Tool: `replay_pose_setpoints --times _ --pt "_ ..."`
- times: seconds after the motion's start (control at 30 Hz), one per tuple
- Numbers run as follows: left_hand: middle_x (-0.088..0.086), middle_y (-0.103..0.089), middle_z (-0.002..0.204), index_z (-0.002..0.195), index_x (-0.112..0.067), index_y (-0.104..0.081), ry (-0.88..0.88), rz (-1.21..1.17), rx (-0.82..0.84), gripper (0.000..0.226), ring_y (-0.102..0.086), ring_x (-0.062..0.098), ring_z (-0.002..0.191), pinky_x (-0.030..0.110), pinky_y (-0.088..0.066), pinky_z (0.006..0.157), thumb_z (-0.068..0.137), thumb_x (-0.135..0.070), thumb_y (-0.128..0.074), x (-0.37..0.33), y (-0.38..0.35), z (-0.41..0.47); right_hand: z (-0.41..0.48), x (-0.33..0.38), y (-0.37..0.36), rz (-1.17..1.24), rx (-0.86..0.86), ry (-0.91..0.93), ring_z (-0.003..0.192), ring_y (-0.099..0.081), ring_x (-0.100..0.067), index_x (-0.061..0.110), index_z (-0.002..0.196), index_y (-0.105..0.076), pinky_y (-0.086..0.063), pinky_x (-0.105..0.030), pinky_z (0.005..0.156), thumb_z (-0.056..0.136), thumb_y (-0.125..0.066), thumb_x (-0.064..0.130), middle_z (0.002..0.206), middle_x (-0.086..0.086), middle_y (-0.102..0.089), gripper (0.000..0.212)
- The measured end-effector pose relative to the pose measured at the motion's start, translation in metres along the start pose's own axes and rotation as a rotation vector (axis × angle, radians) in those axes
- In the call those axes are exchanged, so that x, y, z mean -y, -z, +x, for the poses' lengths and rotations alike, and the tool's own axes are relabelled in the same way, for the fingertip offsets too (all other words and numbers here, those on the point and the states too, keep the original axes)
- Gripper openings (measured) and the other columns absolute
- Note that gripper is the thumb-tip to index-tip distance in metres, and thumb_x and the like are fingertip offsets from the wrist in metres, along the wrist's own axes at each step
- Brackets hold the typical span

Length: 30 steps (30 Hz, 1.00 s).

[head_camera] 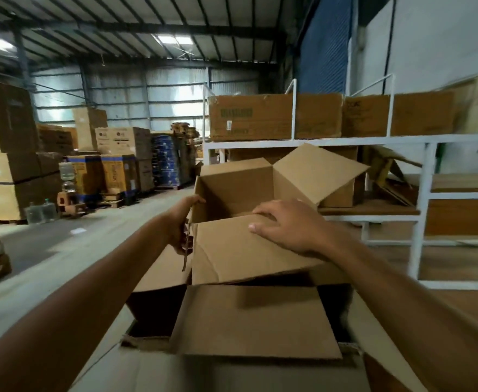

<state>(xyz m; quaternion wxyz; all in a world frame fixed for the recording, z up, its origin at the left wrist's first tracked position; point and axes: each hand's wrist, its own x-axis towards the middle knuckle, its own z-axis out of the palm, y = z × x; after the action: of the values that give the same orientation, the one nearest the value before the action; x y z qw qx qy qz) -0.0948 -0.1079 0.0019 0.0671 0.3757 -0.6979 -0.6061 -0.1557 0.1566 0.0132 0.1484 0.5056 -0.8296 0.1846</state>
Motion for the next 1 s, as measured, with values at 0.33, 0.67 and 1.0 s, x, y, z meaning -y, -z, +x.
replay_pose_setpoints --times 0.33,0.67,1.0 --pt "0.015 -0.053 0.092 0.140 -0.009 -0.041 -0.079 0.323 -0.050 0.068 -0.049 0.033 0.075 0.039 -0.040 0.074 0.089 -0.053 -0.050 0.017 0.029 0.004 0.016 0.043 -0.050 -0.071 -0.044 -0.071 0.079 -0.058 -0.009 0.025 0.093 -0.070 -0.050 -0.034 0.076 0.098 -0.048 0.039 0.087 0.008 -0.065 0.027" --pt "0.018 -0.045 0.136 0.141 -0.006 -0.032 -0.002 0.559 0.024 0.069 -0.047 0.032 0.108 0.034 -0.037 0.076 0.092 -0.052 -0.052 0.046 0.009 0.021 0.000 0.011 -0.102 0.083 0.241 -0.336 0.055 -0.046 -0.021 0.018 0.060 -0.057 -0.038 -0.037 0.056 0.093 -0.053 0.046 0.058 -0.001 -0.049 0.043" --pt "0.013 -0.036 0.151 0.149 -0.021 -0.028 -0.207 1.062 -0.100 0.100 -0.035 0.036 0.138 0.054 -0.031 0.110 0.071 -0.078 -0.051 0.064 0.003 0.088 -0.003 -0.020 -0.117 0.254 0.341 -0.367 0.056 -0.050 -0.012 0.012 0.063 -0.066 -0.042 -0.033 0.065 0.095 -0.057 0.043 0.062 -0.004 -0.055 0.045"
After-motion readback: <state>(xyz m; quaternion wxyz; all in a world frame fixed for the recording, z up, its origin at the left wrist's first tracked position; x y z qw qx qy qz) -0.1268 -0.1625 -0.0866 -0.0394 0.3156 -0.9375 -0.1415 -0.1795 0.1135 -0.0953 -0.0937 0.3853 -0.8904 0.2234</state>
